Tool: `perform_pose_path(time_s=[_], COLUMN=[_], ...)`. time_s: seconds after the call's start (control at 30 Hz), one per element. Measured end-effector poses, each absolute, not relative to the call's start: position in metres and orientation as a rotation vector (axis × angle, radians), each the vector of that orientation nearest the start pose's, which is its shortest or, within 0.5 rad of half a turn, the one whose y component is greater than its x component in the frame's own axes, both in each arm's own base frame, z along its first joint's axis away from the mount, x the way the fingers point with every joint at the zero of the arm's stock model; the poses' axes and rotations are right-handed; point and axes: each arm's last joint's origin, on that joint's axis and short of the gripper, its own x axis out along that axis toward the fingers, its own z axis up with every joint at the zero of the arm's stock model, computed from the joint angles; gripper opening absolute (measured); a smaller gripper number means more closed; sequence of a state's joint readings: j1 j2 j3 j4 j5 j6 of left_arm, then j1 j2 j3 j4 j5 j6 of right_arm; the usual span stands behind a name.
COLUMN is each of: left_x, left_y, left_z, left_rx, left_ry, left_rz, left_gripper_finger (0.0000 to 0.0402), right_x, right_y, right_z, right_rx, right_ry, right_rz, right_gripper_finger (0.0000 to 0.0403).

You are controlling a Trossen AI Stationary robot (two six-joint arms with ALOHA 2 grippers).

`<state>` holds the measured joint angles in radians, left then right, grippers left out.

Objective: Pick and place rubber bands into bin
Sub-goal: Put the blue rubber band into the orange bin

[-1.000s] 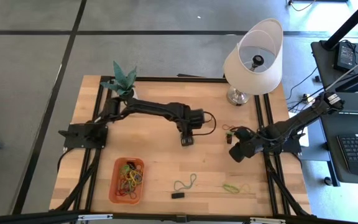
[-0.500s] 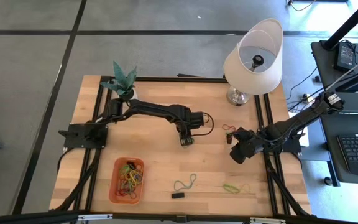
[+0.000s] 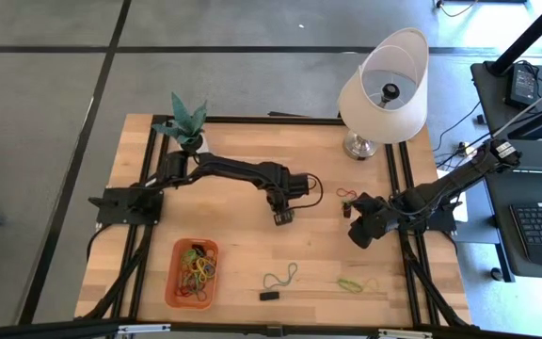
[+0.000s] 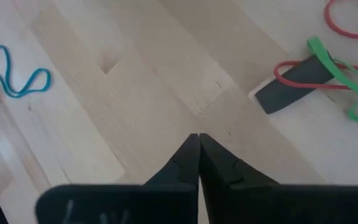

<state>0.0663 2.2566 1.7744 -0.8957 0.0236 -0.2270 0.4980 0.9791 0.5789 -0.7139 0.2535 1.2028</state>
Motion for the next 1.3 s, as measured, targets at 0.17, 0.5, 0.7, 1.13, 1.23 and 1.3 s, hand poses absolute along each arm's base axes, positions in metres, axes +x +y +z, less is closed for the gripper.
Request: perform_pose_path(time_s=[0.17,0.5,0.7,1.13,1.23,1.3], left_x=[0.447,0.435,0.424,0.388,0.378,0.37], left_y=[0.018,0.003,-0.002,-0.023,-0.031,-0.037], left_z=[0.167,0.22,0.254,0.328,0.343,0.353], left_rx=[-0.261,-0.237,-0.239,-0.239,-0.233,-0.24], left_ry=[1.343,1.207,1.107,0.883,0.841,0.816], left_rz=[0.207,0.299,0.358,0.397,0.381,0.362], left_gripper_finger=[0.0001,0.0001,0.0001,0.0001,0.0001,0.0001], right_x=[0.148,0.148,0.148,0.148,0.148,0.148], right_y=[0.072,0.072,0.072,0.072,0.072,0.072], right_z=[0.196,0.197,0.197,0.197,0.197,0.197], right_rx=[0.655,0.638,0.629,0.605,0.605,0.605], right_ry=[0.997,0.999,0.997,1.0,1.0,1.0], right_rz=[-0.399,-0.387,-0.377,-0.364,-0.363,-0.364], right_gripper_finger=[0.0009,0.0009,0.0009,0.0009,0.0009,0.0009])
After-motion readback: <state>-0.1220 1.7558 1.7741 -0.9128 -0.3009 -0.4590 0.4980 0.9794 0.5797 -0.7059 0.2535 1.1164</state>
